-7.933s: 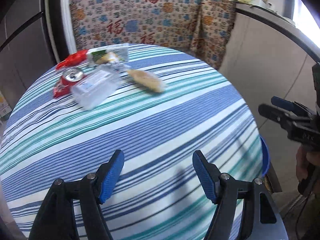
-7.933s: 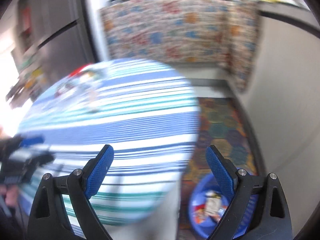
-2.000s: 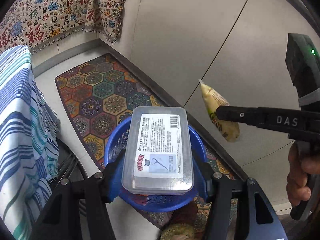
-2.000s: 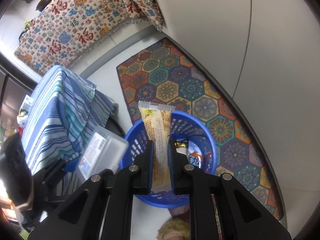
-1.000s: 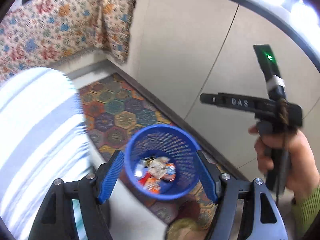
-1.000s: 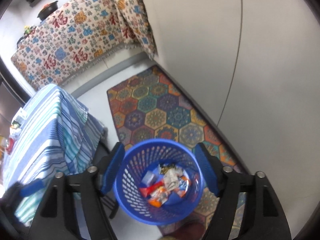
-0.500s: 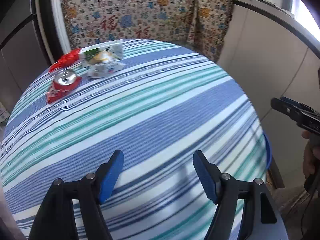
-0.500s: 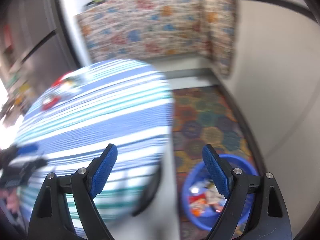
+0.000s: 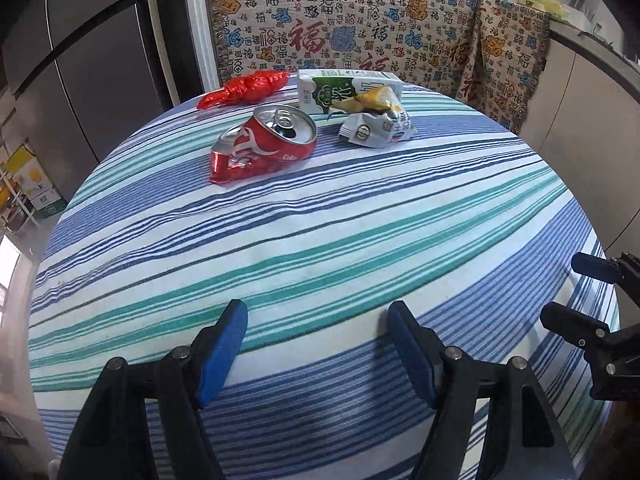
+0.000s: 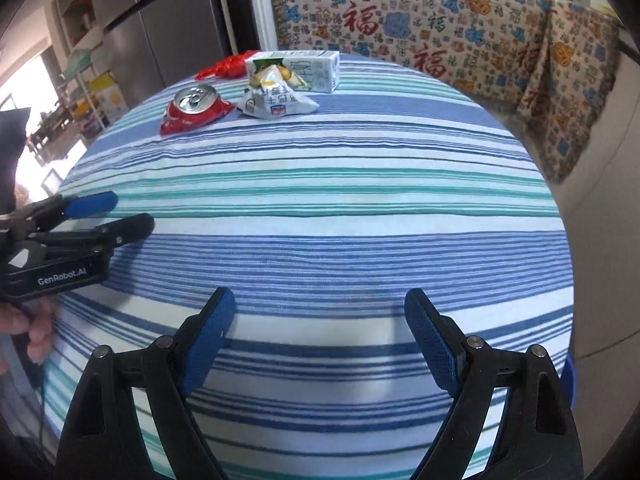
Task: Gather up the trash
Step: 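Move both empty tools back over the table, then grasp crushed red can with left tool while right tool grasps snack wrapper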
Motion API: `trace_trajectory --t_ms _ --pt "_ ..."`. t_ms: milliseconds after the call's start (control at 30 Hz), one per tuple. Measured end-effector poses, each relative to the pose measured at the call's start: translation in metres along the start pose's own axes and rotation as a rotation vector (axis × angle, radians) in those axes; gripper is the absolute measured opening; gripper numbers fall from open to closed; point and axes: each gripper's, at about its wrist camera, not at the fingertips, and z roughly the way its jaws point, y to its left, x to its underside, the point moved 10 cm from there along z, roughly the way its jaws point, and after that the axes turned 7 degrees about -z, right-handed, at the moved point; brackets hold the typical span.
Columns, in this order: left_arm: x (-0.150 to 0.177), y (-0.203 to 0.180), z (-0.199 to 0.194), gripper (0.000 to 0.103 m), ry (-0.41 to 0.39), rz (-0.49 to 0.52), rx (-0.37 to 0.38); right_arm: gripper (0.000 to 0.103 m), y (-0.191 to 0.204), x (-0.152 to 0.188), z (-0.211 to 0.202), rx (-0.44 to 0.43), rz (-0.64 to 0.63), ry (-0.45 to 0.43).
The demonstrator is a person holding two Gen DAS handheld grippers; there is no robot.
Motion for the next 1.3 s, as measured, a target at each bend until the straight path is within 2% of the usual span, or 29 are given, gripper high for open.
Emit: trace_trajectory --t_ms 67,133,267,367,833,967,1033,1133,1200,1300 --pt "-0.003 0.003 0.002 0.082 0.004 0.005 0.007 0.088 0.005 -0.004 0.012 0.004 -0.008 0.020" --pt "-0.007 0.007 0.007 0.090 0.005 0.006 0.002 0.093 0.007 -0.012 0.021 0.036 -0.031 0.018" --pt "-0.013 0.014 0.015 0.103 0.009 0.007 0.001 0.099 0.006 -0.027 0.033 0.045 -0.023 0.008" --pt "-0.016 0.015 0.018 0.103 0.010 0.014 0.009 0.103 0.000 -0.033 0.039 0.056 -0.010 -0.003" --pt "-0.020 0.014 0.022 0.103 0.020 0.052 0.041 0.103 -0.004 -0.039 0.043 0.061 -0.004 -0.002" --pt "-0.022 0.016 0.022 0.103 0.039 0.106 0.097 0.103 -0.004 -0.039 0.043 0.061 -0.004 -0.003" --pt "-0.033 0.025 0.018 0.103 0.025 0.070 0.139 0.103 -0.004 -0.038 0.043 0.061 -0.004 -0.003" --pt "-0.064 0.037 0.007 0.103 -0.016 -0.016 0.240 0.103 -0.004 -0.039 0.043 0.061 -0.004 -0.003" --pt "-0.089 0.039 0.006 0.103 -0.029 -0.029 0.306 0.103 -0.004 -0.038 0.043 0.061 -0.004 -0.003" --pt "-0.119 0.043 0.017 0.103 -0.034 -0.005 0.325 0.103 -0.004 -0.038 0.043 0.061 -0.004 -0.003"
